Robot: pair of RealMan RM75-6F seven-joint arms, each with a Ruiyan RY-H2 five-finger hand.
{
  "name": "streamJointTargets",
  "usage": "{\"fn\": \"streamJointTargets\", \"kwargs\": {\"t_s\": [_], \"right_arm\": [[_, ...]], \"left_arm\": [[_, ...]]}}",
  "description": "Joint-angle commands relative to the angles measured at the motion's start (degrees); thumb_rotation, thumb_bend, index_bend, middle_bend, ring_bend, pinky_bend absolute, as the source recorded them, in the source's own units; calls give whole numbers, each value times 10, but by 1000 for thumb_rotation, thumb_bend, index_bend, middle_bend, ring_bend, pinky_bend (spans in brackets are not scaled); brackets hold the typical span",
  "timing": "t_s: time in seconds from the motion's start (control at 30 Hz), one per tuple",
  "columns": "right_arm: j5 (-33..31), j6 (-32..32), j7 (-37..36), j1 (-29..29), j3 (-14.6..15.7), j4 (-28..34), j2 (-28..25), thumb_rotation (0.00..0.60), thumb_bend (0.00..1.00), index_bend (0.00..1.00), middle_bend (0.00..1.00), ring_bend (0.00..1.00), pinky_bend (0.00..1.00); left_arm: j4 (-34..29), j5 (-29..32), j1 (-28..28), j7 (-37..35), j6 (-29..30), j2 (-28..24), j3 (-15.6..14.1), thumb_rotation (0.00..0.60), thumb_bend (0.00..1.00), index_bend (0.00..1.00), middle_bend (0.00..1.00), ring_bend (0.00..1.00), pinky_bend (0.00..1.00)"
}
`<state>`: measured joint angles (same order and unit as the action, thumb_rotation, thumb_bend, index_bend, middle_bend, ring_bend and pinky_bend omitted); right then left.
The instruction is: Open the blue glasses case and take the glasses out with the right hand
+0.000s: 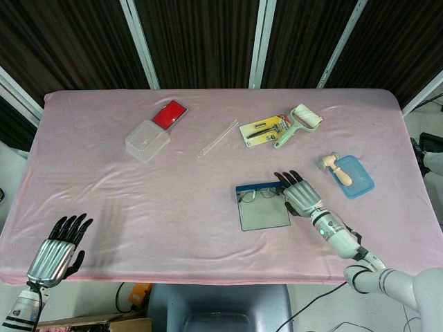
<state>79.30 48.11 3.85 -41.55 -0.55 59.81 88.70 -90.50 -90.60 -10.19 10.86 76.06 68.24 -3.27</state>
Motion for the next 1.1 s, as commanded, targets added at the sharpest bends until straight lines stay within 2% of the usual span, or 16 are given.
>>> {"fn": "streamJointTargets", "kwargs": {"t_s": [0.03,0.17,0.3,0.43,0.5,0.63,0.83,1.1], "right_arm": [[7,0,-11,0,0,3,-3,600,636,411,23,0,0],[41,28,-45,13,16,17,-26,600,632,404,23,0,0],[69,61,-92,29,28,29,-50,600,559,399,23,0,0],[88,99,-135,38,24,32,-60,600,553,406,21,0,0],[85,108,-143,35,10,33,-58,600,537,408,20,0,0],[39,63,-92,7,-32,35,-31,600,392,398,20,0,0],[-30,-15,1,-45,-76,4,38,600,382,422,20,0,0],[-51,-30,48,-62,-87,0,58,600,382,491,16,0,0]], "left_arm": [[-1,2,0,0,-1,0,1,600,500,0,0,0,35],[-3,5,0,1,1,0,2,600,499,0,0,0,36],[-5,5,0,1,0,0,0,600,499,0,0,0,37],[-6,1,2,-3,5,-3,-1,600,499,0,0,0,38],[-6,0,3,-7,10,-4,0,600,500,0,0,0,38],[-6,-3,1,-11,7,-7,-2,600,499,0,0,0,37],[-4,-2,-1,-21,6,-11,0,600,498,0,0,0,37],[-4,-2,0,-29,10,-16,-1,600,499,0,0,0,37]]}}
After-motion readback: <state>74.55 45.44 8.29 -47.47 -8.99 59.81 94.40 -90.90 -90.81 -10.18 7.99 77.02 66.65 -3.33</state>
